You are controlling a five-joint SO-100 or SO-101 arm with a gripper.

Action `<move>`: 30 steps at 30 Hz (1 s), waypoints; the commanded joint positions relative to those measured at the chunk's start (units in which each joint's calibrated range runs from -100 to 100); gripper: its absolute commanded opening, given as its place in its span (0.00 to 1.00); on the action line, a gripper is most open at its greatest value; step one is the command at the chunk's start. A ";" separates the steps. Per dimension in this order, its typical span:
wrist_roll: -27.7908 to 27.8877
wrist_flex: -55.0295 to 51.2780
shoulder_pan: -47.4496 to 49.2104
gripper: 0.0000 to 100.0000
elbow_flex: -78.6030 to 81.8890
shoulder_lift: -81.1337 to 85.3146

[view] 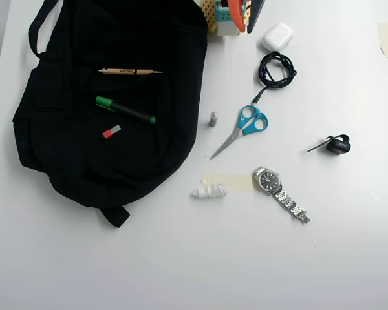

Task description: Put the usb stick into the black bag

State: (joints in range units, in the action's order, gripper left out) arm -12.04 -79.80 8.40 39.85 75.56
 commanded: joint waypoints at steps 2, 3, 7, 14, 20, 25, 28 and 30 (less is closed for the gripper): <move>0.08 3.49 -0.10 0.03 11.19 7.01; 0.08 4.61 0.05 0.03 13.97 8.25; 0.19 10.38 0.35 0.03 25.47 12.57; 0.24 20.37 0.50 0.03 43.80 18.30; 7.48 23.90 5.81 0.03 55.75 21.62; 8.95 24.94 6.26 0.03 59.61 21.86; 8.95 24.33 5.81 0.03 59.61 21.28; 8.84 22.10 5.81 0.03 59.61 21.28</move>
State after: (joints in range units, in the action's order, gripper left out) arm -3.44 -55.86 13.83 98.63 96.75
